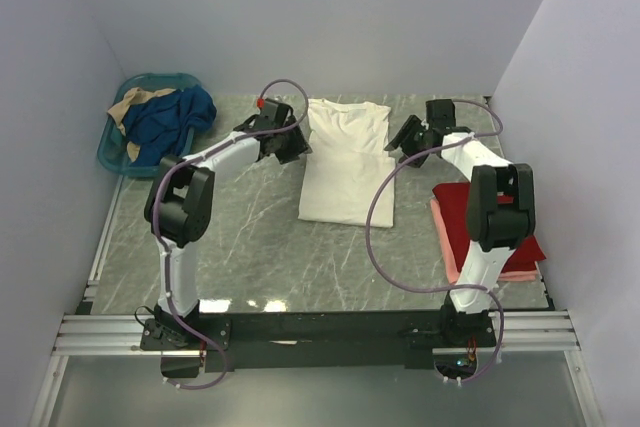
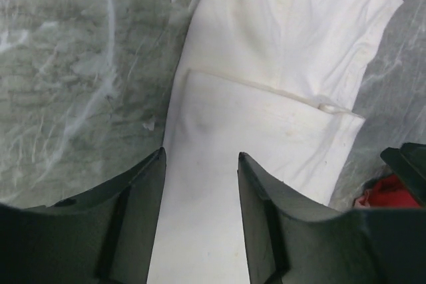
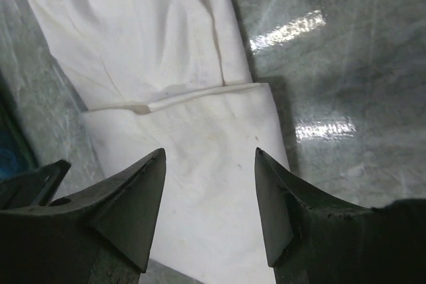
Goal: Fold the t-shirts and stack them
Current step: Fold the tshirt
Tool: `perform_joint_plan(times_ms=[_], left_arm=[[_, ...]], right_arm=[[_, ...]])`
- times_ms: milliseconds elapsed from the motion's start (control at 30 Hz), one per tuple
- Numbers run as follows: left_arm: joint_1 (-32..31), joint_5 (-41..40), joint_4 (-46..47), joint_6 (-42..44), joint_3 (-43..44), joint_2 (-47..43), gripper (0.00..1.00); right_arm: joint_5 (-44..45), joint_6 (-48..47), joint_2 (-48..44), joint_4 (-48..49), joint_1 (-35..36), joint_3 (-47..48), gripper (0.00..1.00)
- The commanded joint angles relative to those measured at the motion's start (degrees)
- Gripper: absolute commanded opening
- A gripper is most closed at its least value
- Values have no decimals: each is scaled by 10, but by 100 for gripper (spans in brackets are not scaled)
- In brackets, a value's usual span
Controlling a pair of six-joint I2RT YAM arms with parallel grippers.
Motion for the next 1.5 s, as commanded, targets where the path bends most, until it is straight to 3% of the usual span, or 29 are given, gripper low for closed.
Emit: perform_joint_plan(times_ms=[0,167,233,433,567,733,1233,1467], left_arm=[[-15,12,26,14,-19,-65,50],[-37,14,39,2,-48,-71,30],[-46,14,37,-7,-66,-76,18],[-74,-4,90,-36,-194,-134,3],[-93,-12,126,-50,-299,-171,1],[-115,-24,146,-72,-366,-198,1],[-143,-43,153,-121,-459,-257,1],[-167,-64,148,-144,-501,-291,1]], right_arm=[[56,-22,-46,-18,25,-2,63],[94,-23,-51,-19,83,-27,60],[116,-23,-54,-27,111,-42,59],[135,-7,-128,-2,152,-144,58],[138,1,-197,12,170,-226,58],[129,8,-240,36,178,-305,58],[140,16,-288,41,193,-391,58],[142,34,-316,38,233,-419,58]])
